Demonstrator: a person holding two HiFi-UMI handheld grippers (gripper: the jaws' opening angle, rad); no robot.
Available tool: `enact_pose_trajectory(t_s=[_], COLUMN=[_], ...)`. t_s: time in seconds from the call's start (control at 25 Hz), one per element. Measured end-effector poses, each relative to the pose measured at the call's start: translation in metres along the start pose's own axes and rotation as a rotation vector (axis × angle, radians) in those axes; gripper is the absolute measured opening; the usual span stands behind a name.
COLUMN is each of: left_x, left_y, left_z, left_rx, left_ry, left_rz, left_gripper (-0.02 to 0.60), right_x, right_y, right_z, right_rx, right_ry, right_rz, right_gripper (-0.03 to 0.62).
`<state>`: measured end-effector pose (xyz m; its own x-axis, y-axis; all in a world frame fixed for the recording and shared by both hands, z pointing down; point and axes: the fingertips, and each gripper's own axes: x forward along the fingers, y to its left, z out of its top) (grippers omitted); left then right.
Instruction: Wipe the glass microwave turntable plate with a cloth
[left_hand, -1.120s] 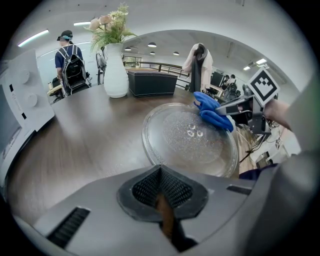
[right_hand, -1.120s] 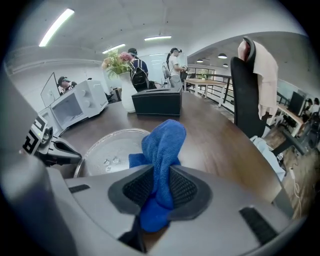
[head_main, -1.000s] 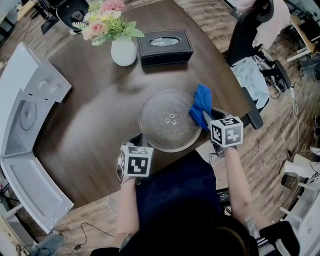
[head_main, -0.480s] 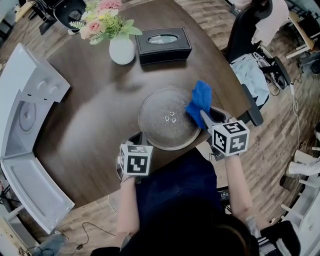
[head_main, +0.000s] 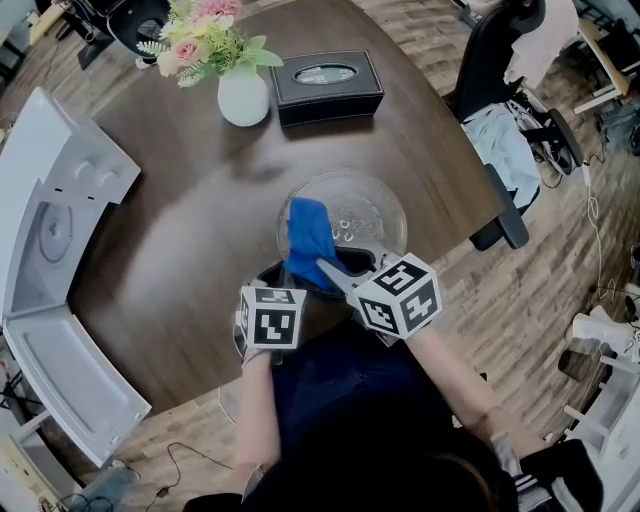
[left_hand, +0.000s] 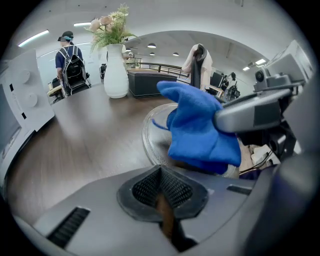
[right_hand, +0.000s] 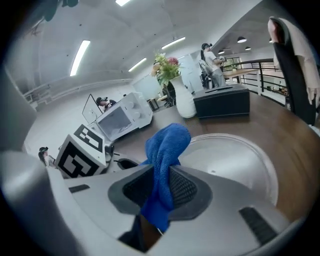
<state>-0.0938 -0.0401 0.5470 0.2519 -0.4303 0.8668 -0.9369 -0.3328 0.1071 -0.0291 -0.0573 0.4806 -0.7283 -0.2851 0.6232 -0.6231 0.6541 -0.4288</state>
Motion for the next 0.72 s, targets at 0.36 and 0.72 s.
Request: enact_pose_trajectory(t_s=[0.36, 0.72], left_x=[0.0, 0.001], left_y=[0.0, 0.003], left_z=[-0.001, -0.006], left_rx=[0.005, 0.018], left_ry=[0.008, 0.026], left_rz=[0.002, 0.019], left_gripper=[0.002, 0.002], right_x=[0.045, 0.053], right_y=[0.017, 0.014], right_z=[-0.034, -0.046], right_rx=[-0.058, -0.155], right_ry=[0.132, 0.188], right_rz=[0.033, -0.001], right_gripper=[0.074, 0.073])
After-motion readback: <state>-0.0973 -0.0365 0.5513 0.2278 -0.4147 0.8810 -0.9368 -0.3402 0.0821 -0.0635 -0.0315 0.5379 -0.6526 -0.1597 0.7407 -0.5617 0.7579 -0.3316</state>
